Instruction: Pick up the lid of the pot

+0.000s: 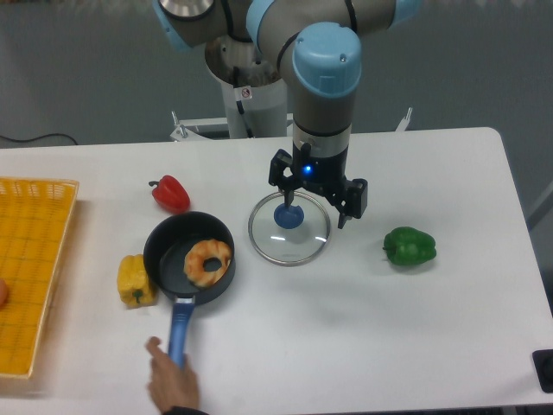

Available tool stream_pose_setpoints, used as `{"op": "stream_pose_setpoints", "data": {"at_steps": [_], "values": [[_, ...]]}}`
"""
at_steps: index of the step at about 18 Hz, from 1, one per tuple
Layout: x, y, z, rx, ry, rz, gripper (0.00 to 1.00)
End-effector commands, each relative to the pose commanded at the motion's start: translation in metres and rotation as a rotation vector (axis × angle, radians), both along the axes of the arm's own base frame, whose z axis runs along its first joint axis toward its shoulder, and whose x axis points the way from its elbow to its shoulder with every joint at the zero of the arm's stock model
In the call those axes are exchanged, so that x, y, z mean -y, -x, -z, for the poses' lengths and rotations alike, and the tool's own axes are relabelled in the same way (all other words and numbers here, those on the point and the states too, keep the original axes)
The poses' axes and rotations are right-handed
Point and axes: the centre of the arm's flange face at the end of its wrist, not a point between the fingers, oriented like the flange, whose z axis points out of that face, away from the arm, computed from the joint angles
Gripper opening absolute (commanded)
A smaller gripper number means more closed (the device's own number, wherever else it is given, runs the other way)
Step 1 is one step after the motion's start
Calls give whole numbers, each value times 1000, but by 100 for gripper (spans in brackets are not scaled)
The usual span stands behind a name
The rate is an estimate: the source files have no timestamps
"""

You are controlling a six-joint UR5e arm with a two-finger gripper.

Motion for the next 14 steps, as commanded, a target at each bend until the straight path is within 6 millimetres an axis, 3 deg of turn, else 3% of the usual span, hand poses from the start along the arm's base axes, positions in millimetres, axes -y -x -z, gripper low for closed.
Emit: {"op": "stream_pose_setpoints", "data": {"at_steps": [8,11,14], "values": [[19,16,43,10,128,-9,100],[26,15,46,-2,164,-15,100],[27,7,61,17,176,-10,100]]}}
